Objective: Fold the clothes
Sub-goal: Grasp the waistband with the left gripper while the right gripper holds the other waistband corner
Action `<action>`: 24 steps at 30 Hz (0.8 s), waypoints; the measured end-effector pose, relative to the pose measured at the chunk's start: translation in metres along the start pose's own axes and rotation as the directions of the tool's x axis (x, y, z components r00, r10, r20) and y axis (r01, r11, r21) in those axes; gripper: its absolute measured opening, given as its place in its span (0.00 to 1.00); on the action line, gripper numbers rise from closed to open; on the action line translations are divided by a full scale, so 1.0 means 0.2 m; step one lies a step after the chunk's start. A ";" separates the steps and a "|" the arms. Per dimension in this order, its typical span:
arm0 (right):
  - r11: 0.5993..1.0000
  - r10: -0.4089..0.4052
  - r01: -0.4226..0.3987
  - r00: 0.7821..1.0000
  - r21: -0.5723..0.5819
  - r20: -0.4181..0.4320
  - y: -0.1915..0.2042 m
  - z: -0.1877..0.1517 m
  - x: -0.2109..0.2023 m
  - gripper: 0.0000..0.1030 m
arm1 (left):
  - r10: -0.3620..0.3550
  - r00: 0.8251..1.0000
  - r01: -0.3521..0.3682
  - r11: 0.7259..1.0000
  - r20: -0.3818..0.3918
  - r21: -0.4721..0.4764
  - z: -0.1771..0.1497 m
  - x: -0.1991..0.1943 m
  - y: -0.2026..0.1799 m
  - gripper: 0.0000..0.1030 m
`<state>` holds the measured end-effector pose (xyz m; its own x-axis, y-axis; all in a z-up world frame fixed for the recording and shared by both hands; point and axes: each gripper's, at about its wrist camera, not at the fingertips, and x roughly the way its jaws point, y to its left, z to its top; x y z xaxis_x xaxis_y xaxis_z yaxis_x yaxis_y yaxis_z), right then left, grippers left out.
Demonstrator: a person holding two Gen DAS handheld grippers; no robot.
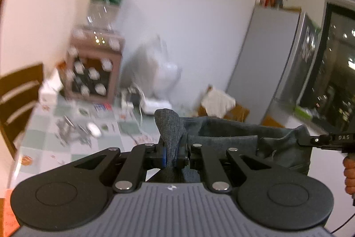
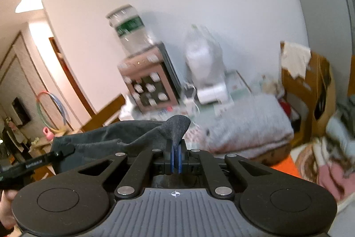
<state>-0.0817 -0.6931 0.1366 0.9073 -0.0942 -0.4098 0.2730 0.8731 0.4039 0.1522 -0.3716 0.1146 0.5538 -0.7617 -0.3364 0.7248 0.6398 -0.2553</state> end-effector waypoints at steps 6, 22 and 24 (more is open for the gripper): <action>0.999 0.017 -0.014 0.998 -0.041 0.058 0.19 -0.07 -0.36 0.06 | 0.011 0.994 -0.009 1.000 0.112 -0.026 -0.02 -0.48 -0.13 0.12; 0.999 0.033 -0.035 0.994 -0.018 -0.104 0.29 -0.32 -0.48 0.06 | 0.076 0.995 -0.088 0.975 -0.068 -0.204 -0.29 -0.94 -0.16 0.12; 1.000 0.019 -0.022 0.993 -0.020 -0.120 0.25 -0.40 -0.35 0.06 | 0.098 0.992 -0.114 0.969 -0.082 -0.217 -0.37 -0.85 -0.11 0.12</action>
<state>-0.1564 -0.6053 0.1205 0.8673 -0.0191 -0.4975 0.2466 0.8845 0.3960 0.0115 -0.2490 0.1103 0.5868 -0.6842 -0.4330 0.5507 0.7293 -0.4061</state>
